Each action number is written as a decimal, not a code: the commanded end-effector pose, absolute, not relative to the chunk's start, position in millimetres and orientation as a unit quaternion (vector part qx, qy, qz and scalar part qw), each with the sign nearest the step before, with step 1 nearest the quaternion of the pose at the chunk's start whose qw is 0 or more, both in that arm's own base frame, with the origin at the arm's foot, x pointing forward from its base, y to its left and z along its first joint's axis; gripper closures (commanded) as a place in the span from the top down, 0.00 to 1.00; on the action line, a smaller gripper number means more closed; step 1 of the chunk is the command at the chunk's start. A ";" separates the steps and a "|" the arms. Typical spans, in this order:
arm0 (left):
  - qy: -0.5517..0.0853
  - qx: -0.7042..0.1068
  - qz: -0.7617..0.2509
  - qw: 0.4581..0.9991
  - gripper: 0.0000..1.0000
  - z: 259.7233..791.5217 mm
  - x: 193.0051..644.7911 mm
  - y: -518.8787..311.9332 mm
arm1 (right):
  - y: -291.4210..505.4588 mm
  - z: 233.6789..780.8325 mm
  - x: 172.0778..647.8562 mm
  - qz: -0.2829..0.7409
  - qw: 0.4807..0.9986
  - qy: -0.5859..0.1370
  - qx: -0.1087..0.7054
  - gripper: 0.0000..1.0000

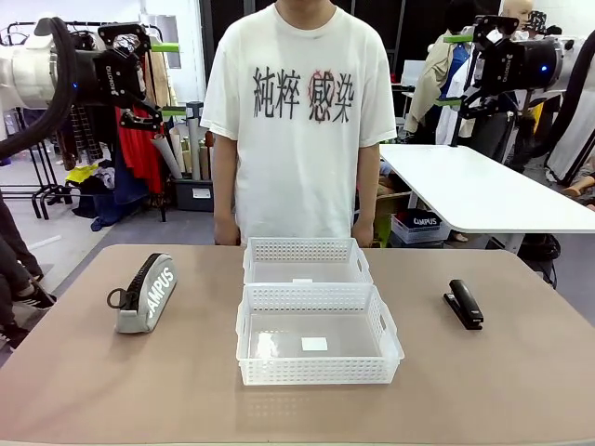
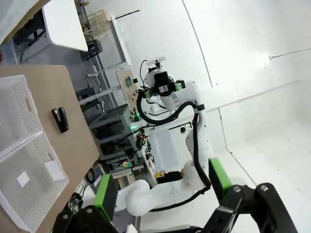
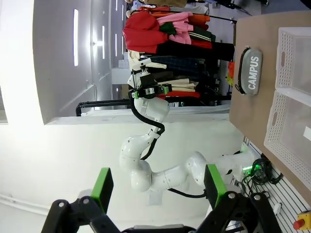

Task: Distribute items into two baskets.
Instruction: Pick up the Pencil pouch that the person points to.

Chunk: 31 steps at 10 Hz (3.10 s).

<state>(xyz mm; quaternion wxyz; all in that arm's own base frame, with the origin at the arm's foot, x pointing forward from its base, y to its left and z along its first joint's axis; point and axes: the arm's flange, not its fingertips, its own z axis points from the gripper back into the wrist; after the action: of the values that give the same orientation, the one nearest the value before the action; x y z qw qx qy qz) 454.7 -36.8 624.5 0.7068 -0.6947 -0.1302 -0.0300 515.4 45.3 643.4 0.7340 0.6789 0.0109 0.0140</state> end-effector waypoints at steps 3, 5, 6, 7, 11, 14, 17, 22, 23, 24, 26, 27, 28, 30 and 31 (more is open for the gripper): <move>-0.128 -0.692 -0.030 0.709 1.00 622.7 454.3 -36.9 | 45.3 643.4 515.4 0.014 0.734 0.011 0.679 1.00; -0.128 -0.692 -0.030 0.709 1.00 622.7 454.3 -36.9 | 45.3 643.4 515.4 0.014 0.734 0.011 0.679 1.00; -0.128 -0.692 -0.030 0.709 1.00 622.7 454.3 -36.9 | 45.3 643.4 515.4 0.014 0.734 0.011 0.679 1.00; -0.128 -0.692 -0.030 0.709 1.00 622.7 454.3 -36.9 | 45.3 643.4 515.4 0.014 0.734 0.011 0.679 1.00; -0.128 -0.692 -0.030 0.709 1.00 622.7 454.3 -36.9 | 45.3 643.4 515.4 0.014 0.734 0.011 0.679 1.00; -0.128 -0.692 -0.030 0.709 1.00 622.7 454.3 -36.9 | 45.3 643.4 515.4 0.014 0.734 0.011 0.679 1.00; -0.128 -0.692 -0.030 0.709 1.00 622.7 454.3 -36.9 | 45.3 643.4 515.4 0.014 0.734 0.011 0.679 1.00; -0.128 -0.692 -0.030 0.709 1.00 622.7 454.3 -36.9 | 45.3 643.4 515.4 0.014 0.734 0.011 0.679 1.00; -0.128 -0.692 -0.030 0.709 1.00 622.7 454.3 -36.9 | 45.3 643.4 515.4 0.014 0.734 0.011 0.679 1.00; -0.128 -0.692 -0.030 0.709 1.00 622.7 454.3 -36.9 | 45.3 643.4 515.4 0.014 0.734 0.011 0.679 1.00; -0.129 -0.694 -0.030 0.708 1.00 623.6 454.7 -37.6 | 45.3 643.4 515.4 0.014 0.734 0.011 0.679 1.00; -0.122 -0.645 -0.036 0.753 1.00 633.9 452.8 -44.0 | 45.3 643.4 515.4 0.014 0.734 0.011 0.679 1.00; -0.093 -0.577 -0.054 0.810 1.00 648.7 454.4 -32.3 | 45.3 643.4 515.4 0.014 0.734 0.011 0.679 1.00; -0.077 -0.452 -0.074 0.885 1.00 657.4 458.9 -37.3 | 45.3 643.4 515.4 0.014 0.734 0.011 0.679 1.00; -0.075 -0.390 -0.086 0.914 1.00 660.3 452.8 -42.0 | 45.3 643.4 515.4 0.014 0.734 0.011 0.679 1.00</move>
<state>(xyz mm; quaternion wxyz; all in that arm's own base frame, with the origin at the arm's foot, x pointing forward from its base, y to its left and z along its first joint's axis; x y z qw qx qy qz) 451.1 -39.3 651.1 0.8829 -0.4550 -0.0908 -0.0723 516.4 45.2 641.7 0.7342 0.6787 0.0120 0.0130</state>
